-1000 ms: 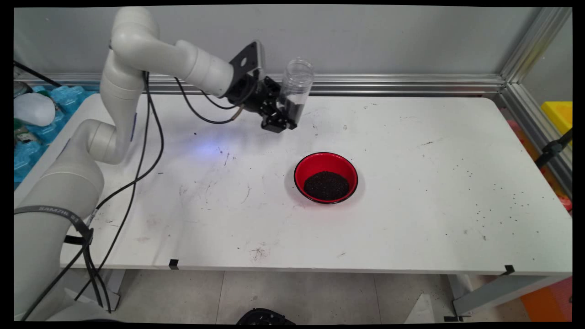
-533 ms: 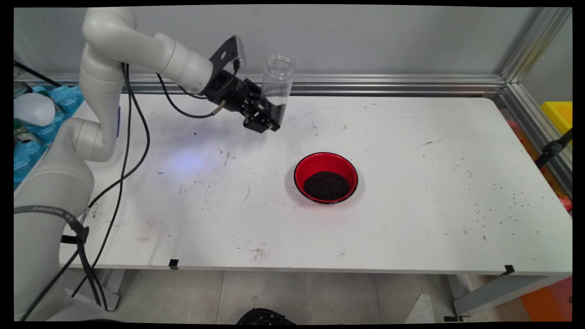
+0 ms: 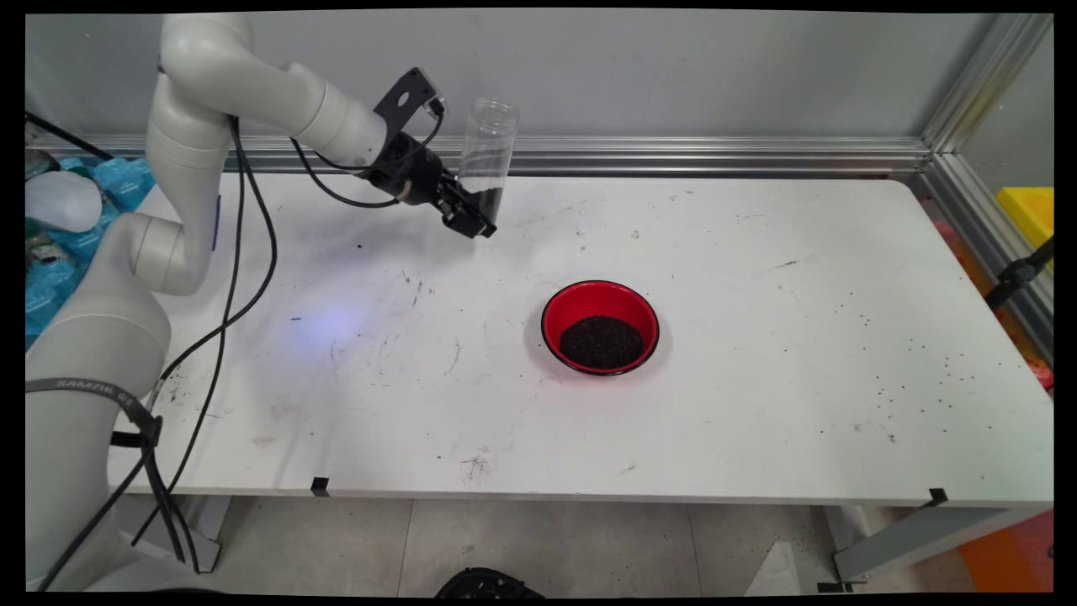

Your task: Place the picked object on the table

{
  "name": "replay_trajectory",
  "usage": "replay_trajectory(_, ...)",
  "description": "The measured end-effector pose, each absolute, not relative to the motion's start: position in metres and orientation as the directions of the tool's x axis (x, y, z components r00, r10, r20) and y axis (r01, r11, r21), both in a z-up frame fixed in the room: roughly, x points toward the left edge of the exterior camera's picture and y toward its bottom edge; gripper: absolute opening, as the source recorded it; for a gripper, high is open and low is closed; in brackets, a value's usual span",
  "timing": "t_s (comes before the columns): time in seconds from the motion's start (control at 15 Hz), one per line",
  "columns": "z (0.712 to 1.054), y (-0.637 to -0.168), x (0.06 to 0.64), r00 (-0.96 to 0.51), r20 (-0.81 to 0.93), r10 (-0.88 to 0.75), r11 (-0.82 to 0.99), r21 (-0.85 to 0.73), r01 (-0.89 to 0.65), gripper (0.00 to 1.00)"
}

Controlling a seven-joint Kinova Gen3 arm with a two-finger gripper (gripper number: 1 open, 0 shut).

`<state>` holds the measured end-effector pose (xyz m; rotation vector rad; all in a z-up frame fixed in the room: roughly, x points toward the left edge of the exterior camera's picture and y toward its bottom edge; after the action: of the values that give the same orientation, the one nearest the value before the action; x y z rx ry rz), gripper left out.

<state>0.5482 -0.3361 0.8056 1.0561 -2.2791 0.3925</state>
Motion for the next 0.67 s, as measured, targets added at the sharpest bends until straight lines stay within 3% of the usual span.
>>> replay_trajectory(0.67, 0.781, -0.368, 0.531, -0.492, 0.751, -0.442, 0.715, -0.037, -0.698, 0.00)
